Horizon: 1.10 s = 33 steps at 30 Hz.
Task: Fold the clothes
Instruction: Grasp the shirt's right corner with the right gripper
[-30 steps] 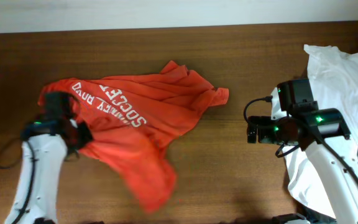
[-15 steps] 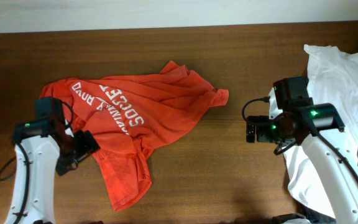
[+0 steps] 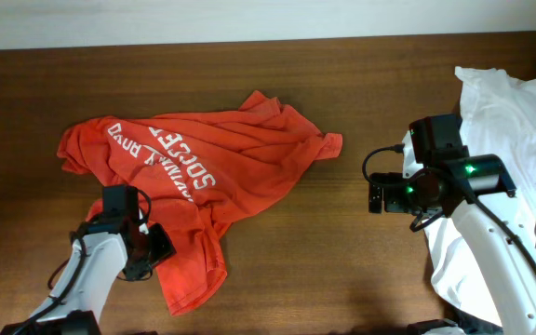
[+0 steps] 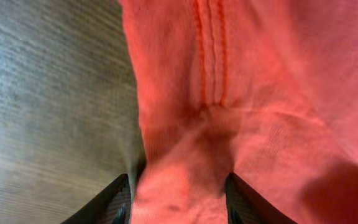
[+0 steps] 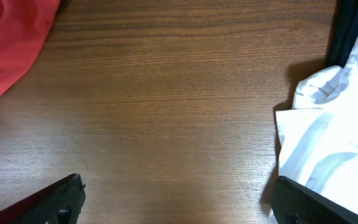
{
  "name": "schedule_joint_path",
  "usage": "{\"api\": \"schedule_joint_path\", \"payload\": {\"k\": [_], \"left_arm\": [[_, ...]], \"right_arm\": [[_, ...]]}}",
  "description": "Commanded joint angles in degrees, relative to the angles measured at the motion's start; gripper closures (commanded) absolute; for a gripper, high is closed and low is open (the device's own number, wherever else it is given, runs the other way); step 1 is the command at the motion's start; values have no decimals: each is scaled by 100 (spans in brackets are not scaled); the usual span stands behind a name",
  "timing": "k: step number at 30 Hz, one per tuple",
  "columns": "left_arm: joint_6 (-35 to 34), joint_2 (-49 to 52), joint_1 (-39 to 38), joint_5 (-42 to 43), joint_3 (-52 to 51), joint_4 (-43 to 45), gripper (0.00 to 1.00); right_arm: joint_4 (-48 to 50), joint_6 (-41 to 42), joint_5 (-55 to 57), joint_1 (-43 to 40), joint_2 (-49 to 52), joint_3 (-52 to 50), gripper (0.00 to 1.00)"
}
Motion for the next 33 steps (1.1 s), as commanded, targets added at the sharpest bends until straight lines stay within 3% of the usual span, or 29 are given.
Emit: {"api": "schedule_joint_path", "payload": {"k": [1, 2, 3, 5, 7, 10, 13, 16, 20, 23, 28, 33], "left_arm": [[-162, -22, -22, -70, -308, 94, 52], [-162, -22, -22, -63, -308, 138, 57], [-162, -24, -22, -63, -306, 160, 80], [-144, -24, -22, -24, -258, 131, 100], [192, -50, -15, 114, 37, -90, 100], [741, -131, 103, 107, 1178, -1132, 100], [1121, -131, 745, 111, 2881, -2660, 100], [1307, -131, 1364, 197, 3871, -3530, 100], [1307, -151, 1572, 304, 3912, -3764, 100], [1307, -151, 1569, 302, 3849, -3779, 100], [1305, -151, 1569, 321, 3543, -3574, 100], [1305, -151, 1569, 323, 3311, -3331, 100]], "right_arm": [[-22, -15, 92, -26, 4, 74, 1], [-22, -15, 92, -26, 4, 74, 1], [-22, -15, 92, -26, 4, 74, 1], [-22, -15, 92, -26, 4, 74, 1], [-2, -15, 92, -26, 4, 74, 1], [76, -15, 85, -26, 66, 74, 1], [203, -140, -457, -11, 417, 74, 1], [782, -212, -1198, -11, 911, 74, 1], [1880, -192, -2234, 26, 1681, 74, 1], [2284, 125, -2234, 164, 2319, 74, 2], [3965, 356, -2203, 249, 3198, 74, 22], [4378, 866, -1668, 249, 3456, 74, 22]]}}
